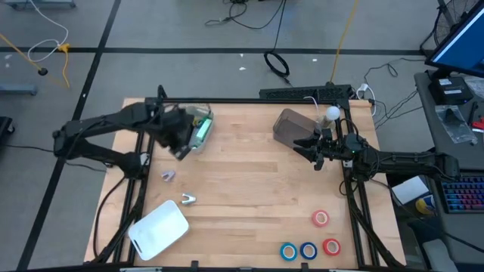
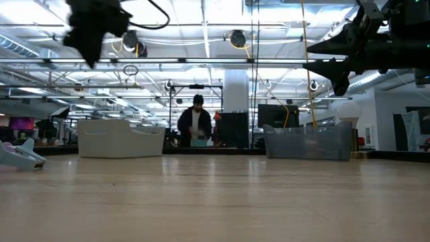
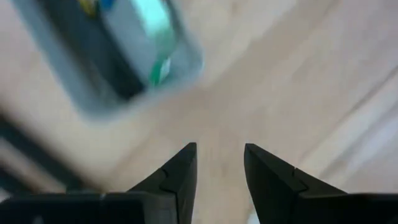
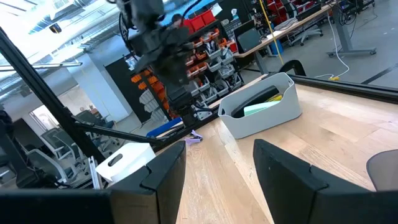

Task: Pick and place Stapler, Stapler remover, tape
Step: Put the purple staple remover into the black bin

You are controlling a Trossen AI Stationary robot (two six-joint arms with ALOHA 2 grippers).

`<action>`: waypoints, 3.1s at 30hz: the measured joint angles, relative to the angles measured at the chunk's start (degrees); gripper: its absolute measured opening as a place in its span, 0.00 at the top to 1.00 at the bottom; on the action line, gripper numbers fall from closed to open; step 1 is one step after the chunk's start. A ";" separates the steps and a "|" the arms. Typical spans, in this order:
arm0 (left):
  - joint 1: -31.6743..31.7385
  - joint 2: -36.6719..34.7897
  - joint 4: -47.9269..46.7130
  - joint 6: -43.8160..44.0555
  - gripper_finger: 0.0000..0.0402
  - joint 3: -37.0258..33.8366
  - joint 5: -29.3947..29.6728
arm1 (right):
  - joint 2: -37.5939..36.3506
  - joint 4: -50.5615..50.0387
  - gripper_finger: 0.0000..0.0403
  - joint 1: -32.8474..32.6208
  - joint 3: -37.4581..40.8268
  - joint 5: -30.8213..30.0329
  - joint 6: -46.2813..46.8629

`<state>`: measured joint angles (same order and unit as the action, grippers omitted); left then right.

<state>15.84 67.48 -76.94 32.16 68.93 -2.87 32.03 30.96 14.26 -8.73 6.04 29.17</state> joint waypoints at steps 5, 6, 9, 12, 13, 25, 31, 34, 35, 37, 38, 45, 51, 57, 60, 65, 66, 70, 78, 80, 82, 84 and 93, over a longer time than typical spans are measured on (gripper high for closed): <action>-8.64 -0.94 -8.53 12.54 0.67 -0.01 0.21 | 0.00 0.00 0.55 0.00 0.00 0.02 -0.03; -10.12 -0.84 -9.19 14.40 0.67 -0.03 0.33 | 0.02 0.00 0.55 0.00 0.00 0.04 -0.03; -14.04 -0.48 -9.34 18.68 0.67 -0.04 1.03 | 0.01 0.00 0.55 0.00 0.00 0.13 -0.04; -17.22 -0.32 -9.12 21.86 0.67 -0.59 2.63 | 0.00 0.00 0.55 0.00 0.00 0.15 -0.04; -18.13 -0.37 -8.61 22.74 0.67 -1.24 2.92 | 0.01 0.00 0.55 0.00 0.00 0.15 -0.04; -23.61 -0.33 -4.44 39.12 0.60 -17.50 1.10 | 0.01 0.00 0.55 0.00 0.00 0.17 -0.02; -23.61 -0.33 6.31 41.53 0.45 -25.55 -2.91 | 0.02 0.00 0.55 0.00 0.00 0.17 0.11; -23.60 -0.30 10.50 42.07 0.40 -28.58 -3.60 | 0.01 0.00 0.55 0.00 0.00 0.17 0.13; -23.59 -0.30 10.68 42.42 0.40 -29.11 -3.52 | 0.00 0.00 0.55 0.00 0.00 0.17 0.13; -23.59 -0.30 10.63 42.95 0.39 -29.67 -2.65 | 0.01 0.00 0.55 0.00 0.00 0.12 0.13; -23.59 -0.30 10.72 43.42 0.40 -29.68 -2.12 | 0.01 0.00 0.55 0.00 0.00 0.11 0.13; -23.59 0.46 11.08 43.29 0.48 -29.68 0.80 | 0.02 0.00 0.55 0.00 0.00 0.04 0.15; -23.59 4.22 11.31 41.35 0.55 -29.66 0.85 | 0.00 0.02 0.55 0.00 0.00 0.02 0.17; -23.59 8.20 11.31 40.18 0.54 -29.66 0.57 | 0.02 0.02 0.55 0.00 0.00 0.02 0.17; -23.59 9.69 11.38 40.22 0.54 -29.66 -0.18 | 0.00 0.02 0.55 0.00 0.00 0.02 0.17; -23.59 11.79 12.58 40.11 0.57 -29.66 -1.21 | 0.02 0.01 0.55 0.00 0.00 0.01 0.17; -23.59 12.24 13.19 40.04 0.58 -29.66 -1.21 | 0.02 0.00 0.55 0.00 0.00 0.00 0.17; -23.59 14.19 15.38 38.85 0.63 -29.66 -1.21 | 0.02 0.00 0.55 0.00 0.00 0.00 0.17; -23.59 18.01 15.60 36.96 0.70 -29.66 -2.32 | 0.02 0.00 0.55 0.00 0.00 0.00 0.17; -23.59 18.07 15.60 36.96 0.71 -29.66 -2.32 | 0.00 -0.01 0.55 0.00 0.00 0.00 0.17; -23.59 18.06 15.58 36.99 0.73 -29.66 -2.32 | 0.01 -0.16 0.55 0.00 0.00 0.00 0.17; -23.59 18.06 15.58 36.99 0.75 -29.66 -2.32 | 0.00 -0.17 0.55 0.00 0.00 0.00 0.17; -23.59 18.01 15.54 35.91 0.87 -29.59 -2.05 | 0.01 -0.20 0.55 0.00 0.00 -0.02 0.17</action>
<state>-7.75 85.49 -61.41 68.07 39.33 -4.92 32.04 30.76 14.26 -8.73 6.02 29.34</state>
